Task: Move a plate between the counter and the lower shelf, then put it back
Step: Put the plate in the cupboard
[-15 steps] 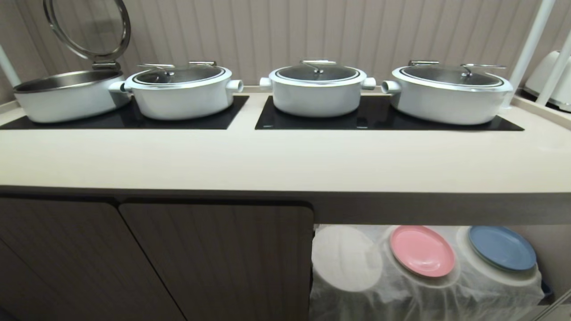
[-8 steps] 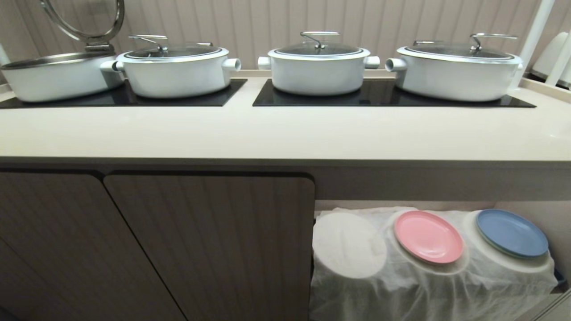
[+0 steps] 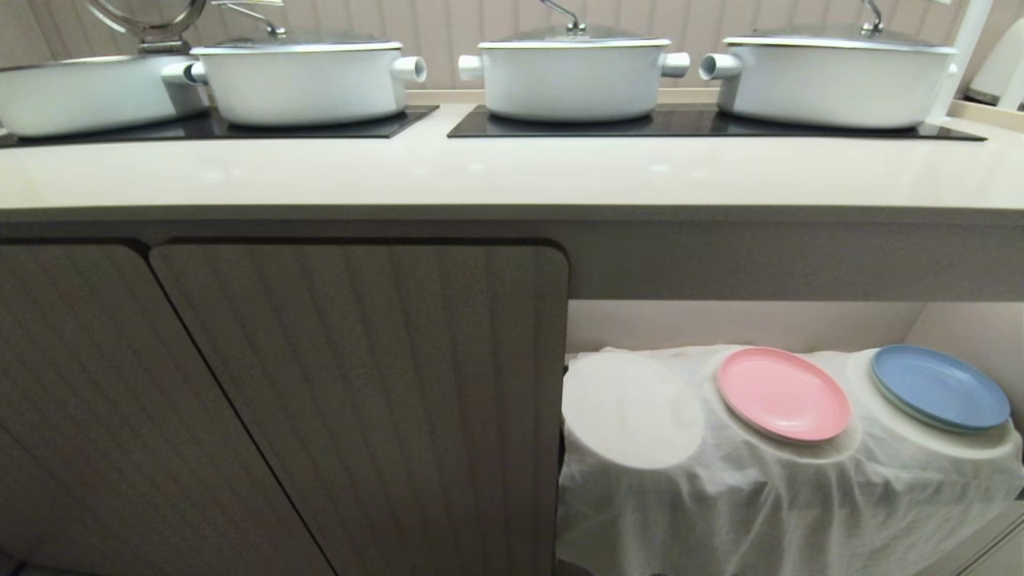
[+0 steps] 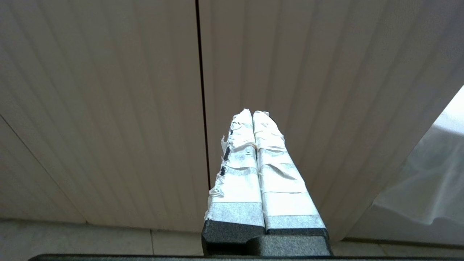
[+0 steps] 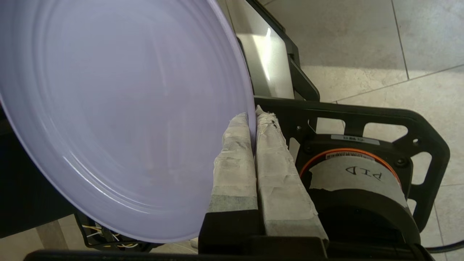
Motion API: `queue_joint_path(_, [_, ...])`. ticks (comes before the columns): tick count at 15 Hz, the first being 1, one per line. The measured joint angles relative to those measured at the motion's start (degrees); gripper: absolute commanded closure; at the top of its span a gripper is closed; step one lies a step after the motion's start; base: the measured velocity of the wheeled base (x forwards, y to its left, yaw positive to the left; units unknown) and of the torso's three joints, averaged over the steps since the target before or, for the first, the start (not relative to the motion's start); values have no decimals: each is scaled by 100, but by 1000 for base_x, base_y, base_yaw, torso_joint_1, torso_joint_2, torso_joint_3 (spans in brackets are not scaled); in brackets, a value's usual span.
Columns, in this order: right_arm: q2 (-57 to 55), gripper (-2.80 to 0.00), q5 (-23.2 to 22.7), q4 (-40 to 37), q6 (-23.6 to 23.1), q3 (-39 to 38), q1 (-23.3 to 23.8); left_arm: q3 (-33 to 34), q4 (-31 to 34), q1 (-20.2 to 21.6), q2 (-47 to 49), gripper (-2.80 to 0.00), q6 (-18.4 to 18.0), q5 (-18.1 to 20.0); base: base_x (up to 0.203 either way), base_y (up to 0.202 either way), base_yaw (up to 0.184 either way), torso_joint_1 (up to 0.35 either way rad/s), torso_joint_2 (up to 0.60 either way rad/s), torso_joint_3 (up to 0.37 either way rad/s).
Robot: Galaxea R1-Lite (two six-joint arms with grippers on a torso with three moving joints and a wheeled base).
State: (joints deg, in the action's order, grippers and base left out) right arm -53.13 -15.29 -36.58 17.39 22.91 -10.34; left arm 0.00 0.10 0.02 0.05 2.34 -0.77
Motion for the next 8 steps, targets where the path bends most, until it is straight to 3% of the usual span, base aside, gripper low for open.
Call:
queue_joint_path(5, [16, 0, 2, -7, -1, -6, 0, 0, 4, 0, 0, 0, 0, 0, 0, 0, 0, -123, 419, 298])
queue_joint_path(8, [5, 0, 7, 3, -2, -6, 0, 0, 0, -2, 0, 0, -1, 0, 0, 0, 0, -26, 109, 80])
